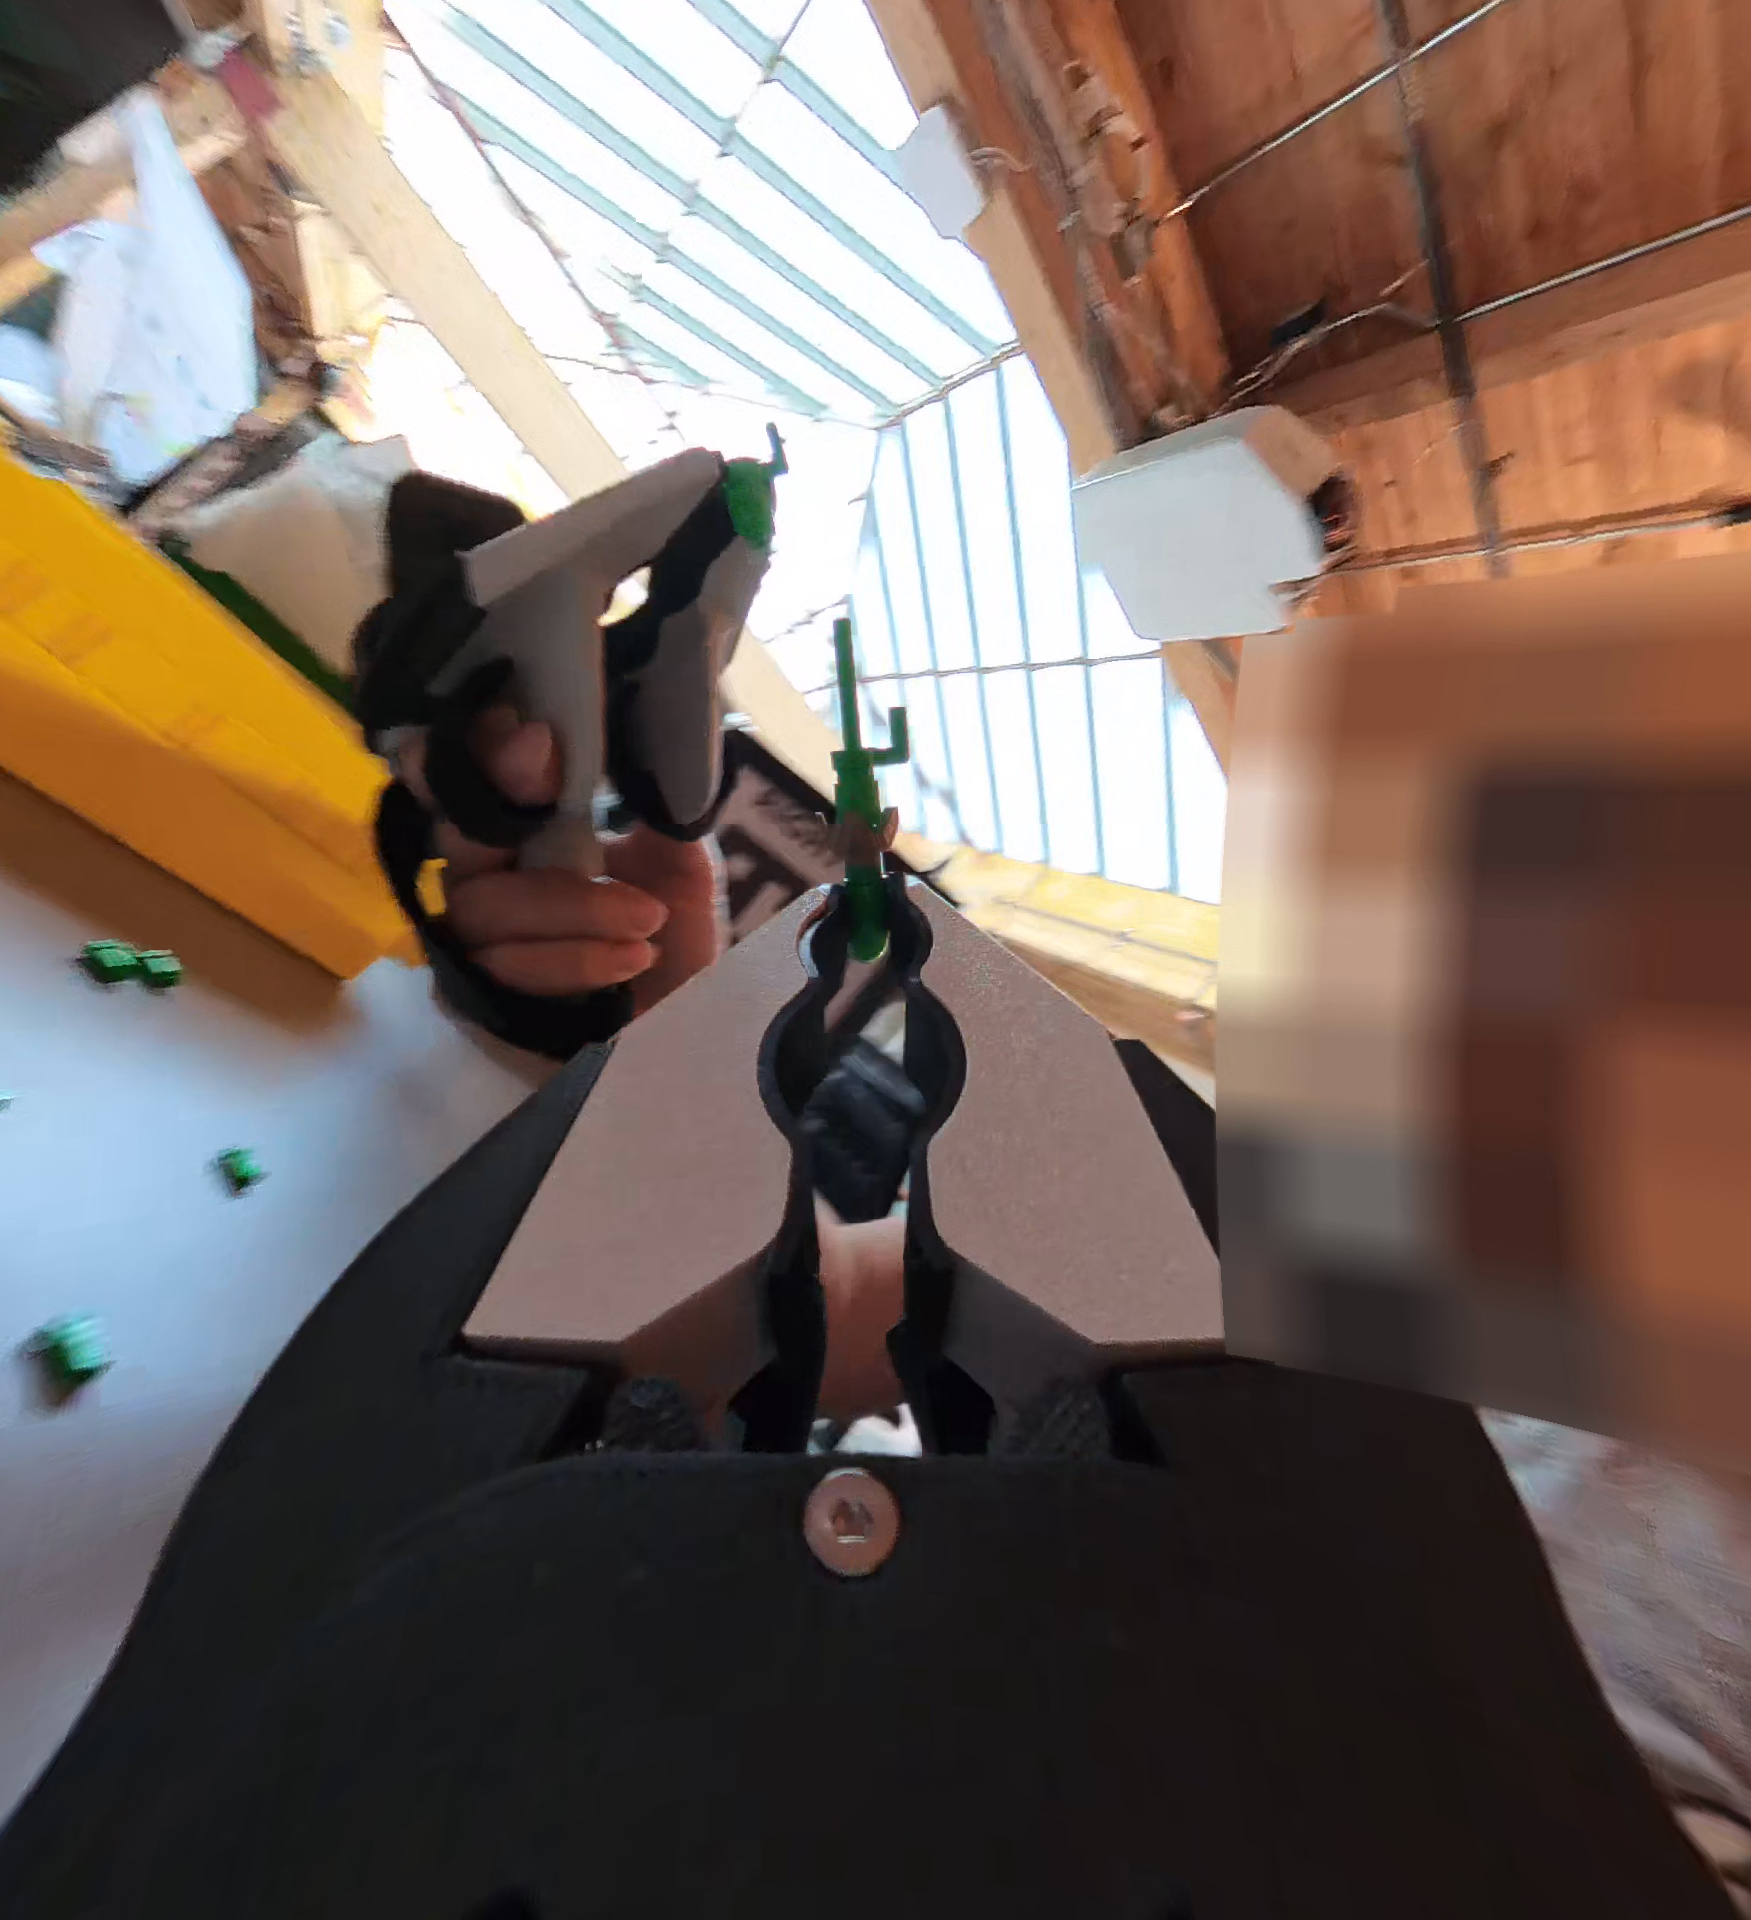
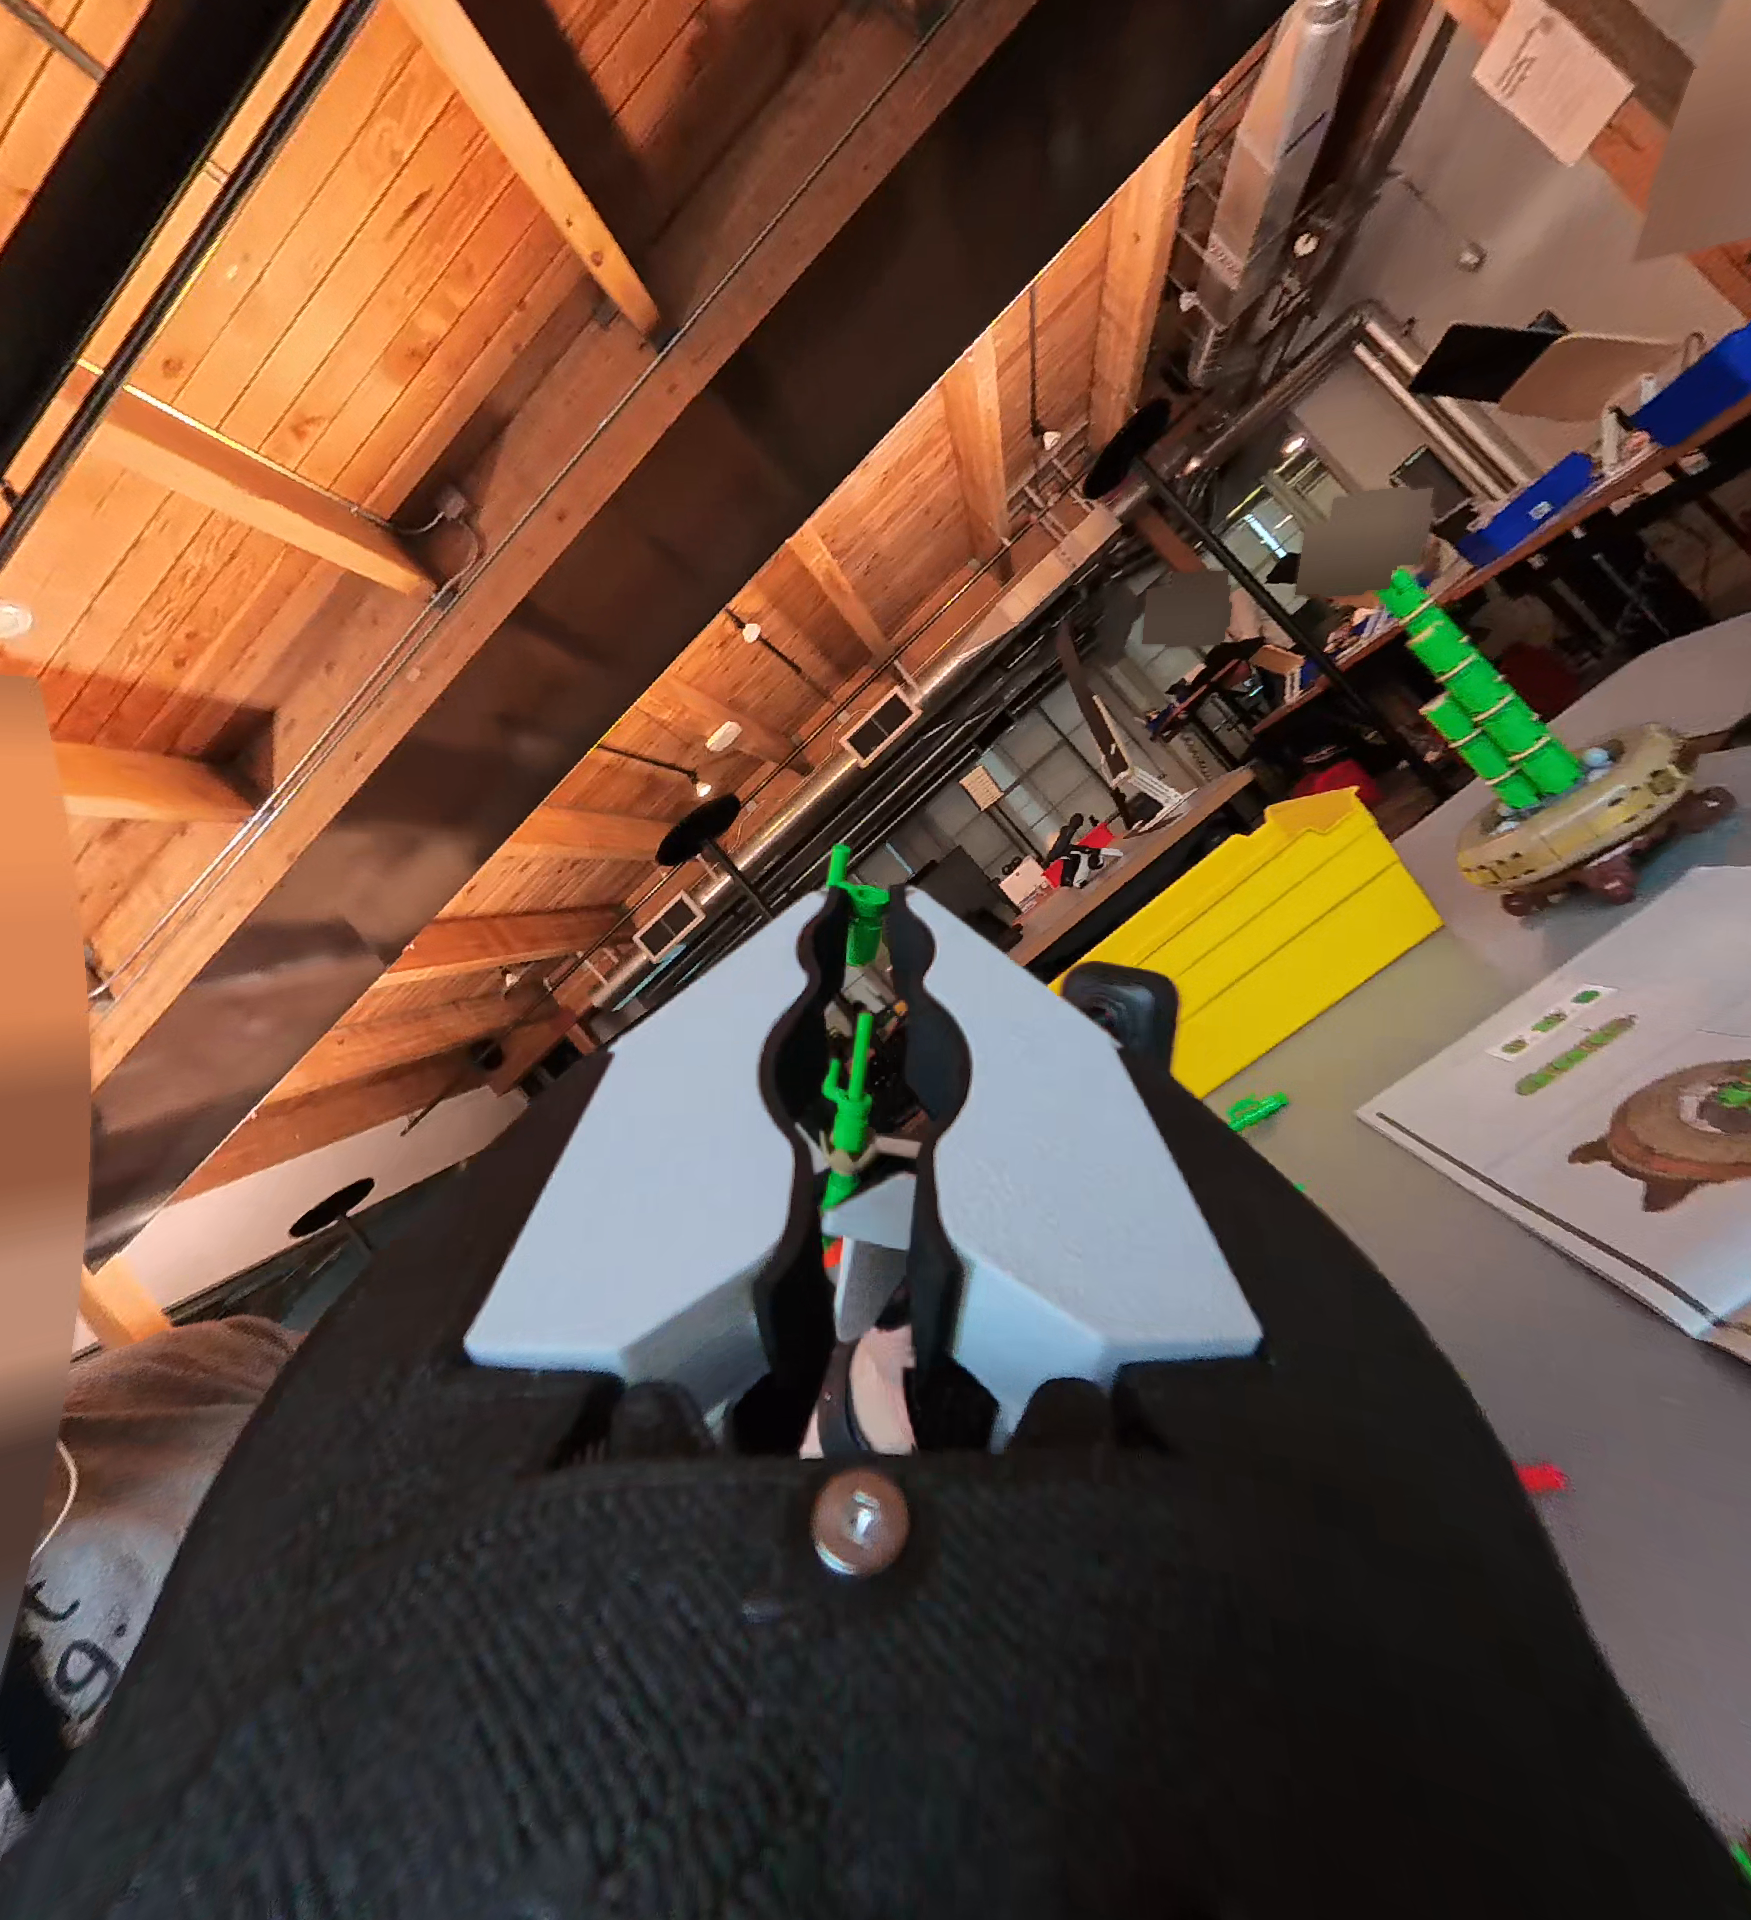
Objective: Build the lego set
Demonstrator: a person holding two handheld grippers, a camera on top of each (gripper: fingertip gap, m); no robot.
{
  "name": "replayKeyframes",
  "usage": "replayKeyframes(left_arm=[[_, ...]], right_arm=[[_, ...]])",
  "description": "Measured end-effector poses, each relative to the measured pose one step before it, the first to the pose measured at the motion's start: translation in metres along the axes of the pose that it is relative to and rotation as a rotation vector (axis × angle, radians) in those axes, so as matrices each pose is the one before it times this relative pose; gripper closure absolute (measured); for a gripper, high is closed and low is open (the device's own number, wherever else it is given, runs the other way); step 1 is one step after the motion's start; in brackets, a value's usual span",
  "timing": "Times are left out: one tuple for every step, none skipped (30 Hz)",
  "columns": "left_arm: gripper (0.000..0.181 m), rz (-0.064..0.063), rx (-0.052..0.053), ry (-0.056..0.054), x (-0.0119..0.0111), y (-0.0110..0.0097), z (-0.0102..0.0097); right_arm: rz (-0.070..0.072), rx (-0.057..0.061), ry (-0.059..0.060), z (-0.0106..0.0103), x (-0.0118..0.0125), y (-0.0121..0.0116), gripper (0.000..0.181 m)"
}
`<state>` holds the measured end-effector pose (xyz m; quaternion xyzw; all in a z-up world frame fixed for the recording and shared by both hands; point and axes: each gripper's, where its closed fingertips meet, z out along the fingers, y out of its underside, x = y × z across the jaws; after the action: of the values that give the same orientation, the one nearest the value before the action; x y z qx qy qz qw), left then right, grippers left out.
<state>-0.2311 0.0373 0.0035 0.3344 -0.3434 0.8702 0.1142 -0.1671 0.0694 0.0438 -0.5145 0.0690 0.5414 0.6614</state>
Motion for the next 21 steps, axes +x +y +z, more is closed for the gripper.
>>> replayKeyframes(left_arm=[[0.176, 0.0486, -0.022, -0.0756, -0.00894, 0.00243, -0.00039], [0.176, 0.057, -0.02, -0.071, -0.00759, 0.00185, -0.00042], [0.176, 0.0549, -0.0145, -0.0622, -0.0062, 0.00107, -0.00055], [0.176, 0.0428, -0.0146, -0.0474, -0.00452, 0.00128, -0.00084], [0.176, 0.025, -0.0091, -0.0253, -0.00191, 0.00062, -0.00071], [0.176, 0.017, 0.0028, -0.0122, -0.00017, -0.00081, -0.00085], [0.176, 0.0123, 0.0068, -0.013, -0.00087, -0.00157, -0.00111], [0.176, 0.0061, -0.0001, -0.0207, -0.00296, -0.00078, -0.00104], [0.176, 0.0021, -0.0045, -0.0282, -0.00468, -0.00045, -0.00079], [0.176, 0.002, 0.0001, -0.027, -0.00492, -0.00126, -0.00031], [0.176, -0.0022, 0.0025, -0.0237, -0.00492, -0.0019, 0.00013], [0.176, 0.001, 0.0018, -0.0132, -0.00336, -0.0027, 0.00032], [0.176, 0.0056, 0.0029, -0.009, -0.0026, -0.00431, 0.00053], [0.176, 0.0125, 0.006, -0.0189, -0.00332, -0.00644, 0.00035], [0.176, 0.0204, 0.0104, -0.0241, -0.00335, -0.00895, 0.0006], [0.176, 0.0215, 0.0168, -0.0205, -0.00185, -0.01178, 0.00111], [0.176, 0.0227, 0.0225, -0.0057, 0.0017, -0.01387, 0.00195], [0.176, 0.0274, 0.0219, 0.0122, 0.00552, -0.01493, 0.00323], [0.176, 0.0334, 0.017, 0.0146, 0.00684, -0.01484, 0.00445], [0.175, 0.0385, 0.0096, 0.0114, 0.00691, -0.01382, 0.00574], [0.175, 0.0377, 0.0042, 0.014, 0.00768, -0.01294, 0.00676]], right_arm=[[-0.0008, 0.0073, 0.0099, -0.00319, 0.00046, -0.00379, 0.175], [-0.0039, 0.002, 0.0091, -0.0029, 0.00009, -0.00333, 0.175], [-0.0076, -0.0073, 0.027, -0.00289, 0.00267, -0.00195, 0.175], [-0.0178, -0.0155, 0.0402, -0.00282, 0.00507, -0.00018, 0.175], [-0.028, -0.023, 0.0416, -0.00243, 0.00567, 0.00098, 0.175], [-0.0316, -0.0237, 0.0394, -0.0017, 0.00531, 0.00129, 0.175], [-0.0347, -0.0191, 0.0316, -0.00139, 0.00432, 0.0011, 0.176], [-0.0357, -0.0147, 0.0257, -0.00109, 0.00363, 0.00097, 0.175], [-0.031, -0.0054, 0.0238, -0.00127, 0.00396, 0.00021, 0.175], [-0.0259, 0.0051, 0.0235, -0.00163, 0.00467, -0.00076, 0.175], [-0.0223, 0.0127, 0.0241, -0.00196, 0.00565, -0.00138, 0.175], [-0.0198, 0.0136, 0.0229, -0.00206, 0.00627, -0.00121, 0.175], [-0.0197, 0.0125, 0.0219, -0.00244, 0.00643, -0.00121, 0.175], [-0.0216, 0.0132, 0.0214, -0.00278, 0.00601, -0.00143, 0.175], [-0.0244, 0.0159, 0.0197, -0.003, 0.00493, -0.00218, 0.175], [-0.026, 0.0193, 0.0156, -0.00322, 0.00325, -0.00335, 0.175], [-0.024, 0.0203, 0.0157, -0.00305, 0.00263, -0.00357, 0.175], [-0.0227, 0.0209, 0.0105, -0.00263, 0.00135, -0.00346, 0.175], [-0.019, 0.0194, 0.0064, -0.00213, 0.00048, -0.00276, 0.175], [-0.0131, 0.013, 0.0052, -0.00152, 0.00039, -0.00141, 0.175], [-0.0078, 0.0082, 0.0026, -0.00085, 0.00024, -0.00018, 0.175]])
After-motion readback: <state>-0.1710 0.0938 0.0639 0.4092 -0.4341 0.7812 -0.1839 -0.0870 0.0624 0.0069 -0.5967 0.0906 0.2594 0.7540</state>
